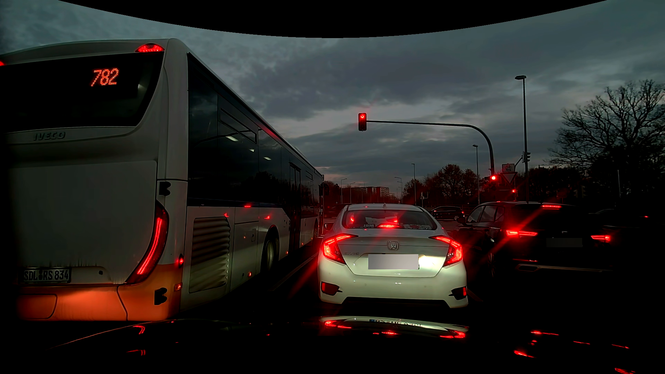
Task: Follow the waypoints while adhering to traffic rules and regulations
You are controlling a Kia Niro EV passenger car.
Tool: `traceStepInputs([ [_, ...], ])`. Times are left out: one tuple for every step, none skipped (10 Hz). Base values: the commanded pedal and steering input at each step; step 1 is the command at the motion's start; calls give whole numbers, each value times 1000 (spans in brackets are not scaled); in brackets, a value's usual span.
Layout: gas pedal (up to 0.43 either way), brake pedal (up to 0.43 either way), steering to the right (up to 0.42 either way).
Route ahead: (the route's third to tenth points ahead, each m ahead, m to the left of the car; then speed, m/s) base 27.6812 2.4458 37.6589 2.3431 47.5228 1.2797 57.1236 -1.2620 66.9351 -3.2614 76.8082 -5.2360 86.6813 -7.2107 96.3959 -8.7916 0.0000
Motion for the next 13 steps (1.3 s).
traceStepInputs([
  [0,366,14],
  [0,360,14],
  [0,366,14],
  [0,366,14],
  [0,360,14],
  [0,366,14],
  [0,366,14],
  [0,366,14],
  [0,366,14],
  [0,366,14],
  [0,366,14],
  [0,366,14],
  [0,366,14],
])
